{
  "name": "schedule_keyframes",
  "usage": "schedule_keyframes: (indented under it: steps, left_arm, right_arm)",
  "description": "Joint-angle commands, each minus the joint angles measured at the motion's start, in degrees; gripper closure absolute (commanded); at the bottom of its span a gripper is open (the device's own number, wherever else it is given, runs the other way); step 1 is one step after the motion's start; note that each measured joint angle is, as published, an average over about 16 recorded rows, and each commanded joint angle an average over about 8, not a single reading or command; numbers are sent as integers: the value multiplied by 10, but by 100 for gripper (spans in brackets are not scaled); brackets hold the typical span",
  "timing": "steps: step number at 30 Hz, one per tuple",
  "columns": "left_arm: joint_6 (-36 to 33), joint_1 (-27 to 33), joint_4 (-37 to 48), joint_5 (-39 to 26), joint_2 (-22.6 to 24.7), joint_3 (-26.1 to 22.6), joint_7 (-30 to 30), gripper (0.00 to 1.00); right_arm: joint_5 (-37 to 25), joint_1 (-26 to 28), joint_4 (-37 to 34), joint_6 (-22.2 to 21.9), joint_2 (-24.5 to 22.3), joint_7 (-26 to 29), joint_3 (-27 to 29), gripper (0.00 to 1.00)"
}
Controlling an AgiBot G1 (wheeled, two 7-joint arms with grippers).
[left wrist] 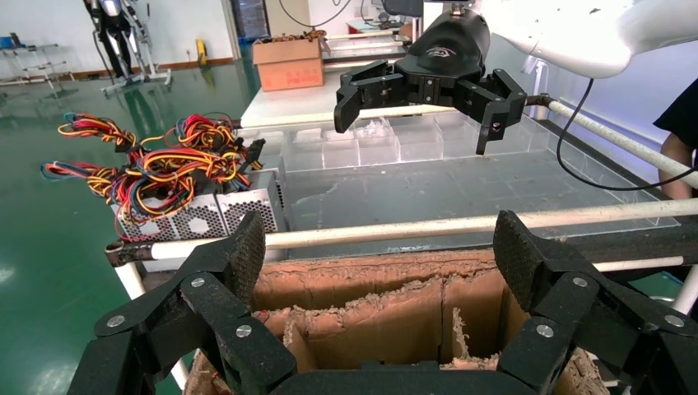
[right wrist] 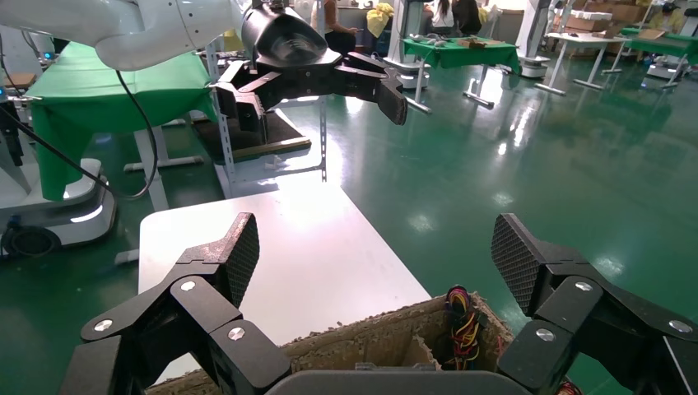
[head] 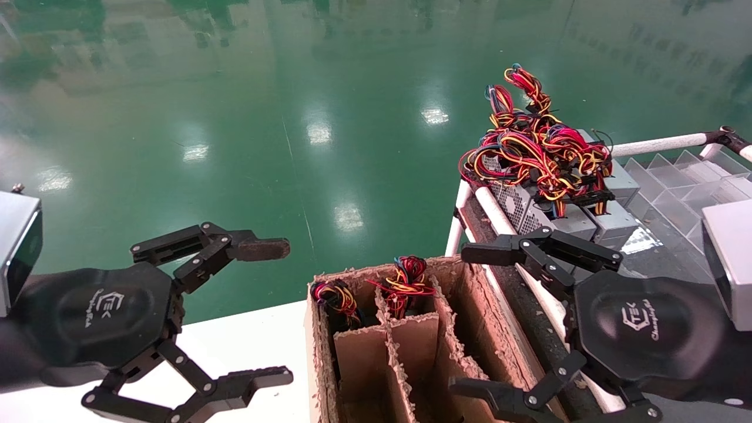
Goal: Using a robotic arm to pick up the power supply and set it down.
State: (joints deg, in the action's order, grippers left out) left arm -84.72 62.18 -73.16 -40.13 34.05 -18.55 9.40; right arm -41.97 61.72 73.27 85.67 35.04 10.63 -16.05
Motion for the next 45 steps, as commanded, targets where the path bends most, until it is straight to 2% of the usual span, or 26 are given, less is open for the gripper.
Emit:
schedule_keyframes:
  steps: [1, 12, 13, 20, 21, 45]
  left_arm:
    - [0, 0, 0, 0, 0, 0, 0, 0]
    - [0, 0, 0, 0, 0, 0, 0, 0]
    - [0, 0, 0, 0, 0, 0, 0, 9]
    - [0, 0, 0, 0, 0, 0, 0, 96]
    - [0, 0, 0, 0, 0, 0, 0, 100]
    - [0, 0, 0, 0, 0, 0, 0, 100]
  right_arm:
    - [0, 0, 0, 0, 0, 0, 0, 0]
    - [0, 0, 0, 0, 0, 0, 0, 0]
    - [0, 0, 0, 0, 0, 0, 0, 0]
    - [0, 0, 0, 0, 0, 0, 0, 0]
    - [0, 0, 0, 0, 0, 0, 0, 0]
    - [0, 0, 0, 0, 0, 0, 0, 0]
